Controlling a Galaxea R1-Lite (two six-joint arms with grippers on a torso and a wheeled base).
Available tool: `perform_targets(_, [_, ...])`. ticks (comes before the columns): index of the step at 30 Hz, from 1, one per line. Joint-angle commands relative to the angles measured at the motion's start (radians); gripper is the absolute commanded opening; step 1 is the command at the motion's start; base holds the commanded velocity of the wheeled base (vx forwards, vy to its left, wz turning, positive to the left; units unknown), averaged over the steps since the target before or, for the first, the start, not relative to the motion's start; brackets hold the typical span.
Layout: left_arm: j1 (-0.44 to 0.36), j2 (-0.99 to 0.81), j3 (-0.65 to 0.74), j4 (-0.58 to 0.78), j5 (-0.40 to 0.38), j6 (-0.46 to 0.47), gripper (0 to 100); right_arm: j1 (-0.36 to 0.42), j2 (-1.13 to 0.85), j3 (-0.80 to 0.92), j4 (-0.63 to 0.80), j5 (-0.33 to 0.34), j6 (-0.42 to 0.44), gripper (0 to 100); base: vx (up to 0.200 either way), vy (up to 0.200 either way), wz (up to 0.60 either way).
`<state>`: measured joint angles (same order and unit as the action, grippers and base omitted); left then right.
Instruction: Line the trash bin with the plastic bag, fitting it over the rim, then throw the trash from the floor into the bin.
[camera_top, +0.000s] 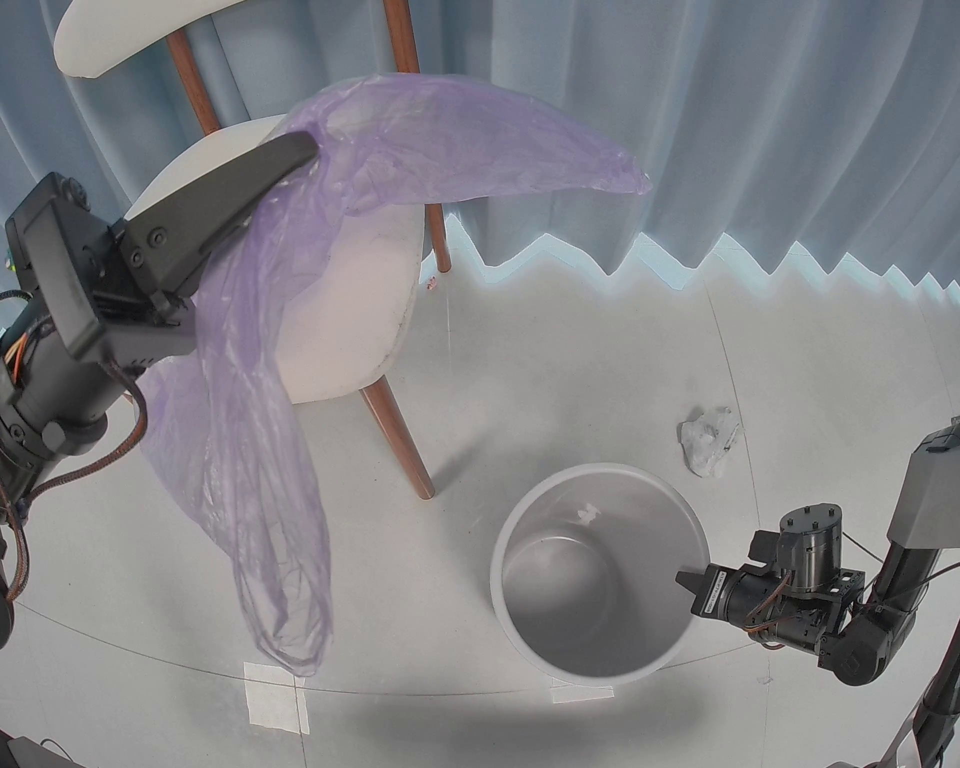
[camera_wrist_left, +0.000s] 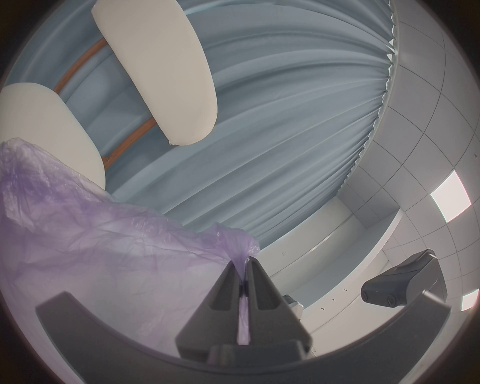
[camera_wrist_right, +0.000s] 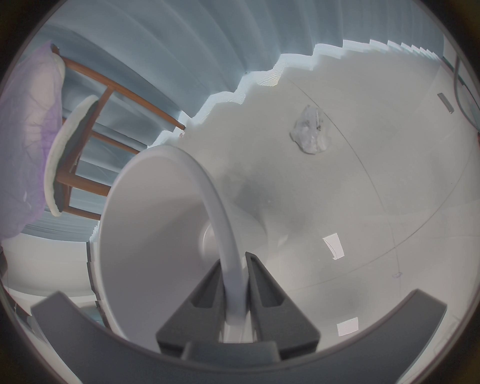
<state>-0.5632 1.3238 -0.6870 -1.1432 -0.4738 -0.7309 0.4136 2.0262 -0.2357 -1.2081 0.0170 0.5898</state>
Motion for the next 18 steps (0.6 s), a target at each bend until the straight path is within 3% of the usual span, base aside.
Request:
perform_targets(1, [0.002,-0.006,0.001,0.000,0.000,-0.001,0,-0.019,0.026,0.015,-0.002,0.000,-0.005,0,0.000,0.000,0.00])
perform_targets(18, [-0.001,-0.014,0.006,0.000,-0.003,-0.001,0,-0.036,0.108,0.024,-0.090,-0.026,-0.016,0,0.000,0.000,0.00])
